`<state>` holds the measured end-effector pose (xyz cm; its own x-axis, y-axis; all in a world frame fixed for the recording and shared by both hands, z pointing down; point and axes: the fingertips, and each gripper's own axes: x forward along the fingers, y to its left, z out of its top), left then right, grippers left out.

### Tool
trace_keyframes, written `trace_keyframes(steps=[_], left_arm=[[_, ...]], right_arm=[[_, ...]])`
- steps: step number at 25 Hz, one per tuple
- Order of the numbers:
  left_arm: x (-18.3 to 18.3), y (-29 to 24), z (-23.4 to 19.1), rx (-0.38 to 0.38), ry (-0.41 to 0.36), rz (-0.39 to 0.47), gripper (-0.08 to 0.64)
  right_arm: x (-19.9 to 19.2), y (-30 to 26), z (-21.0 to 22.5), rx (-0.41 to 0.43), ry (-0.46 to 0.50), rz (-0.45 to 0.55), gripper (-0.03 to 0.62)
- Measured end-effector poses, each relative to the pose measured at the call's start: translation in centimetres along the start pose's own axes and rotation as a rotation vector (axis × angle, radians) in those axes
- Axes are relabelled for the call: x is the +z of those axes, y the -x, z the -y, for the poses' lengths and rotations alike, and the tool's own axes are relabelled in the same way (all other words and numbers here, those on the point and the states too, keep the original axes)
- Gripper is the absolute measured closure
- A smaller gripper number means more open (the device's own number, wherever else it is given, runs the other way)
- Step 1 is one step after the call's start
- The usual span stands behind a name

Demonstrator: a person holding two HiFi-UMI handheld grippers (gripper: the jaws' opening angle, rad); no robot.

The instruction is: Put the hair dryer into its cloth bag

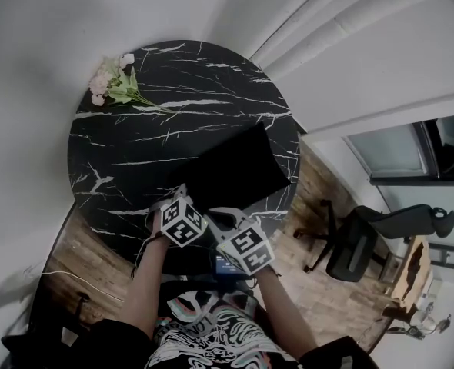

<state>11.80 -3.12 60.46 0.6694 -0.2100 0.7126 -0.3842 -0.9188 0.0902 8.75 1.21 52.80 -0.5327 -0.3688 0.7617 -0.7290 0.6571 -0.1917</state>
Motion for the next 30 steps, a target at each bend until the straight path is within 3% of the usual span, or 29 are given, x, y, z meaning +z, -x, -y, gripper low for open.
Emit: trace_keyframes(steps=[6,10,14,16,19,24,27,28,30], left_arm=[[-0.4,-0.3,0.4,-0.024,-0.022,-0.008,0.504],[0.5,0.4,0.6,-0.031,0.008,0.061,0.502],[-0.1,1.5,0.4,-0.061,0.085,0.099,0.317],[-0.6,2.1,0.7,-0.085,0.101,0.100,0.277],[-2.0,3.2,1.6,-0.103,0.063,0.069,0.252],[-4.0,6.0,1.7,-0.040,0.047,0.064,0.253],[-4.2,8.4,1.2,0.022,0.080,0.108,0.280],[-4.0,9.3,0.9,0.057,0.076,0.126,0.298],[-3.0,11.4,-0.1,0.149,0.053,0.183,0.400]], right_arm=[[-0.6,-0.3,0.2,0.002,-0.002,-0.018,0.569],[-0.8,-0.5,0.4,-0.014,-0.017,-0.028,0.569],[-1.0,-0.5,0.2,-0.003,-0.041,-0.033,0.569],[-1.0,-0.4,-0.2,-0.002,-0.036,-0.030,0.568],[-0.8,-0.2,-1.2,0.002,-0.030,-0.019,0.568],[-0.7,0.1,-2.8,-0.005,-0.017,0.007,0.568],[0.4,1.4,-2.9,-0.081,-0.015,0.081,0.568],[1.1,2.1,-2.7,-0.124,-0.009,0.130,0.568],[2.6,3.6,-2.3,-0.191,0.010,0.227,0.569]])
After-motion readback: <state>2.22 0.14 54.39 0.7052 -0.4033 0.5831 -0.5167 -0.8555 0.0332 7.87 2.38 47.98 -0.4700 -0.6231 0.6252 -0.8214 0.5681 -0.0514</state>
